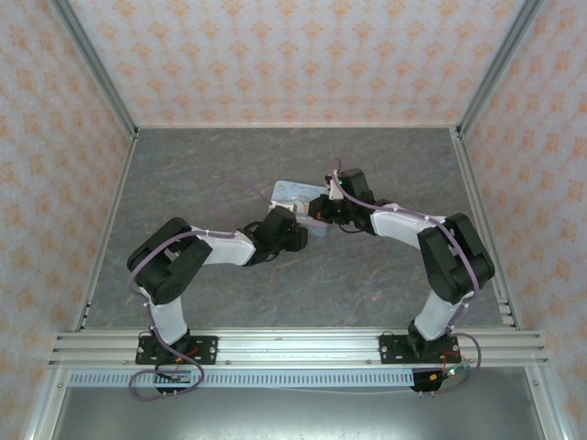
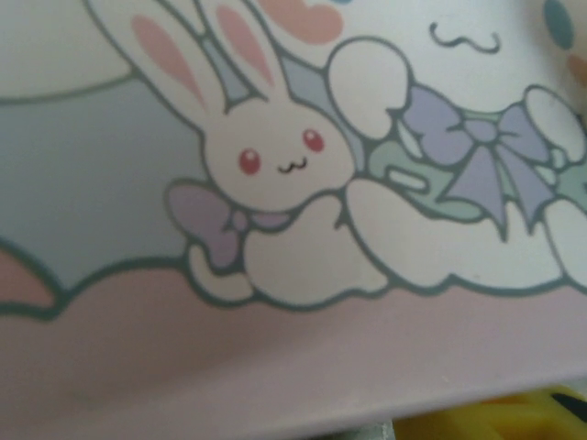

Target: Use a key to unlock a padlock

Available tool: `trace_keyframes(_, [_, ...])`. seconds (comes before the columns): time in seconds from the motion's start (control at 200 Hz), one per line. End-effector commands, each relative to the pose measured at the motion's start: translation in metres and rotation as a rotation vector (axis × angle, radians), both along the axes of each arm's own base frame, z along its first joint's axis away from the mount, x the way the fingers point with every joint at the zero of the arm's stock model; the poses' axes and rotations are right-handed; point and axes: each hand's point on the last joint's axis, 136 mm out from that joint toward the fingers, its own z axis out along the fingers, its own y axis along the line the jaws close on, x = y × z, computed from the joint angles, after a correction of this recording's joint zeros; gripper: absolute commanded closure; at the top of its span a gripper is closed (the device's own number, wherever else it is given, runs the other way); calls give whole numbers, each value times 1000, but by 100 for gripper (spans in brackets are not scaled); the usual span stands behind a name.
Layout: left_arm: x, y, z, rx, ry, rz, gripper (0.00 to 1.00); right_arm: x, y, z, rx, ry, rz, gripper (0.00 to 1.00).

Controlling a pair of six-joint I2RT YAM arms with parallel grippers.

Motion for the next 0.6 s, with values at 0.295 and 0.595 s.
trace_keyframes(0.295, [1,-7,-21,66,28,-18,57,-9,-14,-30,-71,94,-43,100])
trace_keyframes(0.595, [-1,-8,-26,83,40,-27,69,-4,-11,-14,-35,51,-47,100])
